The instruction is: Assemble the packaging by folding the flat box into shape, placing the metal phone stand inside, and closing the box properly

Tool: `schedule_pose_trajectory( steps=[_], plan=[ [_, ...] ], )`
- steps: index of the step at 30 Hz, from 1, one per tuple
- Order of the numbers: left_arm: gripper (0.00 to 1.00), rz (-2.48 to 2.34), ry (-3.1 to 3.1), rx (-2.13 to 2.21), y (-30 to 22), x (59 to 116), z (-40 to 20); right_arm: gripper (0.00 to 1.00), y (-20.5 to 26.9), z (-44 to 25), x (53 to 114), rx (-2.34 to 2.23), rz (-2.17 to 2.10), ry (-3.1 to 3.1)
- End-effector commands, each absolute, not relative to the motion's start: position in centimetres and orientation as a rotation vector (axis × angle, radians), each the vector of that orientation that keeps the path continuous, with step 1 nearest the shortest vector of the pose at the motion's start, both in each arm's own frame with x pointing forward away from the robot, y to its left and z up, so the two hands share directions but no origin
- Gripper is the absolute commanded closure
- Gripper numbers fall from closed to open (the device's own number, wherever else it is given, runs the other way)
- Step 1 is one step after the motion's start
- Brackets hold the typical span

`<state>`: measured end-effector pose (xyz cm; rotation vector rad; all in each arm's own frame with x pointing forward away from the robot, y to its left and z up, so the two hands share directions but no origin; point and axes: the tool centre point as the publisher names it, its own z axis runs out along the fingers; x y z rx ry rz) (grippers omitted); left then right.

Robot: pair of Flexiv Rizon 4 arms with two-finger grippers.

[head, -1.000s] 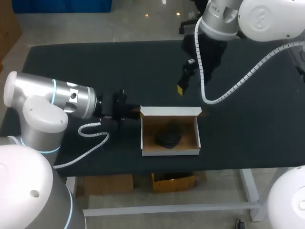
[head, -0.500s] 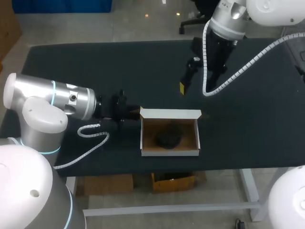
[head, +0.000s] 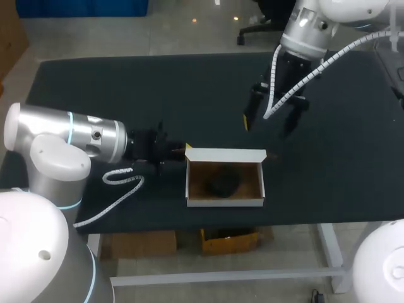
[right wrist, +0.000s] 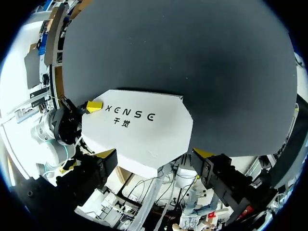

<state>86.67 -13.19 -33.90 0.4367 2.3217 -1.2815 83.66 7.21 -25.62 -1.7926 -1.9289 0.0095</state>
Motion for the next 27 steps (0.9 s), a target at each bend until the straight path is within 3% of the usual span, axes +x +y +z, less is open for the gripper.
schedule_pose_trajectory(
  steps=[1,24,27],
  plan=[
    [1.0,-1.287,2.313,0.437,-13.2,86.4,-34.5,0.0,7.5,-25.4,84.0,-1.765,0.061,-1.92],
    [1.0,-1.277,2.251,0.491,-13.0,86.2,-35.1,0.0,8.0,-27.4,83.3,-1.78,0.232,-1.725],
    [1.0,-1.268,2.246,0.494,-13.0,86.1,-35.2,0.22,8.0,-27.8,83.2,-1.783,0.25,-1.703]
  ],
)
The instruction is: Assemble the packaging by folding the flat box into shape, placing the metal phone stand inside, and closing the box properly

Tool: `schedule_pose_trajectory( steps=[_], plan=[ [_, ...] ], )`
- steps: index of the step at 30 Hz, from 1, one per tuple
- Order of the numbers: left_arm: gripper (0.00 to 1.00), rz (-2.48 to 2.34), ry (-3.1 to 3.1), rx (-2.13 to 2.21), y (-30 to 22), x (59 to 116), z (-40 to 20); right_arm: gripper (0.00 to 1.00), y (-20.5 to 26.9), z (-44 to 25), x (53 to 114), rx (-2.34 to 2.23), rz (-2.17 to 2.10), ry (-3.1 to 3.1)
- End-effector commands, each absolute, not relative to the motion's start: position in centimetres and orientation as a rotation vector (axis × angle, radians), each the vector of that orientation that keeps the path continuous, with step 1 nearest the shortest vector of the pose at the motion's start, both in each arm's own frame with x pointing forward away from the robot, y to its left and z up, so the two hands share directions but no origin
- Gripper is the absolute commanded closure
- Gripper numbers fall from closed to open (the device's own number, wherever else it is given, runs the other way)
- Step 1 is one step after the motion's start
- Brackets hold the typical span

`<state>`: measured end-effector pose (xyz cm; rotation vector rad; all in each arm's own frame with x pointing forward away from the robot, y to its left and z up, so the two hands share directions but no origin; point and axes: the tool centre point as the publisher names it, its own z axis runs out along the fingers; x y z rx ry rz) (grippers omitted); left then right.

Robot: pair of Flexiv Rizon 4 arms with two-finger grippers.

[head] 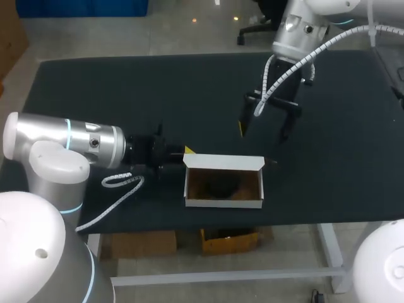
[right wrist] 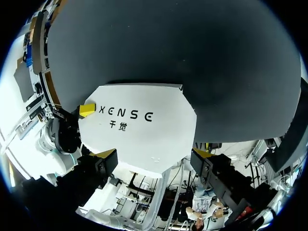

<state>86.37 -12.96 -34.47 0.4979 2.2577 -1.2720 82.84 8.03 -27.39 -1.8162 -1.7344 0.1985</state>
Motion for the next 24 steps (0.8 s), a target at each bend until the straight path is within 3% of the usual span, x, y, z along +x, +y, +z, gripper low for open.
schedule_pose_trajectory(
  steps=[1,3,6,24],
  plan=[
    [1.0,-1.264,2.243,0.496,-13.0,86.1,-35.2,0.35,8.0,-27.9,83.1,-1.78,0.253,-1.7],
    [1.0,-1.26,2.239,0.496,-13.0,86.1,-35.2,0.49,8.0,-28.1,83.0,-1.782,0.262,-1.689],
    [1.0,-1.254,2.229,0.496,-13.0,86.0,-35.2,0.53,8.0,-28.4,82.9,-1.781,0.266,-1.686],
    [1.0,-1.233,2.203,0.509,-13.1,85.4,-35.3,0.55,7.8,-30.1,81.9,-1.774,0.291,-1.674]
  ],
)
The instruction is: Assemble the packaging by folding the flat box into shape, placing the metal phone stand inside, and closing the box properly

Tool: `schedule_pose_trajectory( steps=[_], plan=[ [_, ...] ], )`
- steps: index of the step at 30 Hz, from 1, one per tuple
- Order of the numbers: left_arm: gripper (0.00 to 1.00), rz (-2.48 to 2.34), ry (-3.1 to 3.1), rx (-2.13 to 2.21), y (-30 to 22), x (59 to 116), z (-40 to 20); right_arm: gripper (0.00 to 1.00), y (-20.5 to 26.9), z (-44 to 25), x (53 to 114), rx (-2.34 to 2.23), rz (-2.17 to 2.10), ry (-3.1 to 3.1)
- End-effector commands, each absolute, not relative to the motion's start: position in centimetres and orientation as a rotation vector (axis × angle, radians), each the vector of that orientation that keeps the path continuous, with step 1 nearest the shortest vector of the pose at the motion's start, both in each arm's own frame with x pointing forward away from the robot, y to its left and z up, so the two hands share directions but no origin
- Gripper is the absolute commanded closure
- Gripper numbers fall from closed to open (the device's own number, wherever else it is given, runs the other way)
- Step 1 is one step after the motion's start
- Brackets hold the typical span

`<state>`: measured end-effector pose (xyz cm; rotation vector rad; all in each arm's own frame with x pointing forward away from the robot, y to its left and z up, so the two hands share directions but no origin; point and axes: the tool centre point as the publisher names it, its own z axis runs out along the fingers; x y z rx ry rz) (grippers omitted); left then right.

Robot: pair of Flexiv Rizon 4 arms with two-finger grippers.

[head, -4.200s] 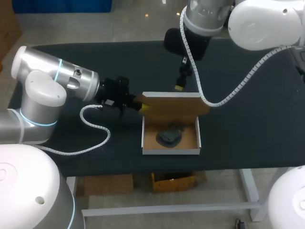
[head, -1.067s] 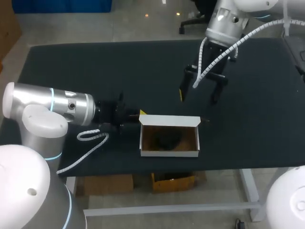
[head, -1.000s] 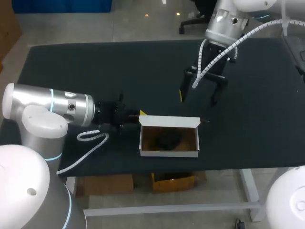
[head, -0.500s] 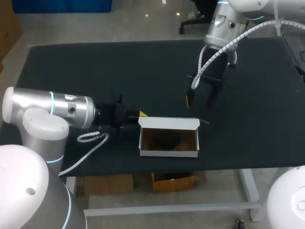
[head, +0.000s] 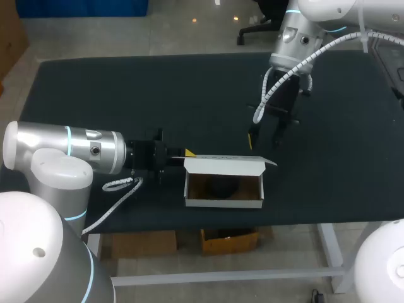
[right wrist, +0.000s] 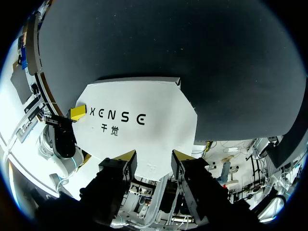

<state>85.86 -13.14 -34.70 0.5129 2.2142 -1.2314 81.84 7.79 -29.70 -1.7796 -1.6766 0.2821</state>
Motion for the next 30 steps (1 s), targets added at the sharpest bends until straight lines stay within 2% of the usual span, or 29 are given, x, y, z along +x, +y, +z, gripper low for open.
schedule_pose_trajectory(
  steps=[1,7,11,30],
  plan=[
    [1.0,-1.233,2.203,0.51,-13.2,85.4,-35.3,0.55,7.8,-30.2,81.8,-1.773,0.293,-1.673],
    [1.0,-1.232,2.204,0.514,-13.2,85.3,-35.4,0.56,7.9,-31.0,81.6,-1.762,0.293,-1.672],
    [0.84,-1.232,2.2,0.514,-13.2,85.1,-35.3,0.56,8.0,-31.1,81.4,-1.758,0.291,-1.674],
    [0.73,-1.218,2.158,0.496,-11.3,83.6,-34.4,0.61,7.5,-31.8,80.7,-1.765,0.284,-1.659]
  ],
)
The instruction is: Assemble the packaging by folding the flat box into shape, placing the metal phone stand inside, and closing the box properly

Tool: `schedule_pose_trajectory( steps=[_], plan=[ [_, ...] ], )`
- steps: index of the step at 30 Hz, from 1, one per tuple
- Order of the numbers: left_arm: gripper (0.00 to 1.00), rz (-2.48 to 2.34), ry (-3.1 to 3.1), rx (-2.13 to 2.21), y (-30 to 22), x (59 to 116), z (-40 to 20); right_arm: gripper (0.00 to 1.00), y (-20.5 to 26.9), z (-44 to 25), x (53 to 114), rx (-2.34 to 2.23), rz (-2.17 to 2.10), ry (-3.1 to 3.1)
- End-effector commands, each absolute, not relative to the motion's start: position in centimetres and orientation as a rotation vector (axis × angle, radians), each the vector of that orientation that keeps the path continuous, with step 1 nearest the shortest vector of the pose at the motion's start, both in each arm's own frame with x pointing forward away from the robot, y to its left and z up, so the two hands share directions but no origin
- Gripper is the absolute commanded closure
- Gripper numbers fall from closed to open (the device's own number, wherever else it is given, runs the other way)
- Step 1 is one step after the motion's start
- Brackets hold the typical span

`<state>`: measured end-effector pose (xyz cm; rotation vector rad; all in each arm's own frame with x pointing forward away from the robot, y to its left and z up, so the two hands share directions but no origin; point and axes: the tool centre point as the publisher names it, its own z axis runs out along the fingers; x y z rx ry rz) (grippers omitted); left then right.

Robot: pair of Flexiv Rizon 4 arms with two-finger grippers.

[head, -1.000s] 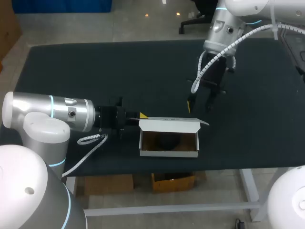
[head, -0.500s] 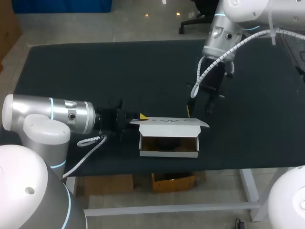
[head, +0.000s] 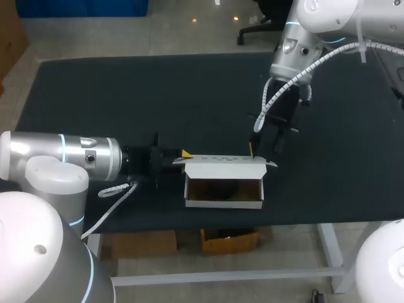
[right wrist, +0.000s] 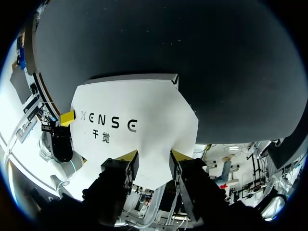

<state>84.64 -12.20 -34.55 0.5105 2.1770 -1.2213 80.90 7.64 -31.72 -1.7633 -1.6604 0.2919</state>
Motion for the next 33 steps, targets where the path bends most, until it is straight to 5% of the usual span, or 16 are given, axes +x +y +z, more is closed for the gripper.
schedule_pose_trajectory(
  steps=[1,26,29,30,31,32,33],
  plan=[
    [0.73,-1.216,2.157,0.493,-11.1,83.6,-34.4,0.61,7.4,-31.9,80.6,-1.765,0.283,-1.658],
    [0.73,-1.073,2.245,0.32,-4.1,79.4,-31.5,0.57,7.4,-32.9,79.9,-1.782,0.254,-1.666],
    [0.55,-1.078,2.289,0.255,-3.7,79.2,-30.4,0.57,7.5,-33.1,79.8,-1.786,0.247,-1.669],
    [0.44,-1.081,2.308,0.231,-3.6,79.1,-30.0,0.57,7.6,-33.2,79.7,-1.788,0.246,-1.669],
    [0.12,-1.071,2.344,0.191,-3.5,79.2,-29.8,0.57,7.6,-33.2,79.7,-1.789,0.245,-1.67],
    [0.0,-1.043,2.374,0.163,-3.4,79.2,-29.6,0.57,7.6,-33.3,79.7,-1.79,0.243,-1.67],
    [0.0,-1.004,2.407,0.146,-3.3,79.3,-29.5,0.57,7.6,-33.3,79.7,-1.79,0.24,-1.67]
  ],
)
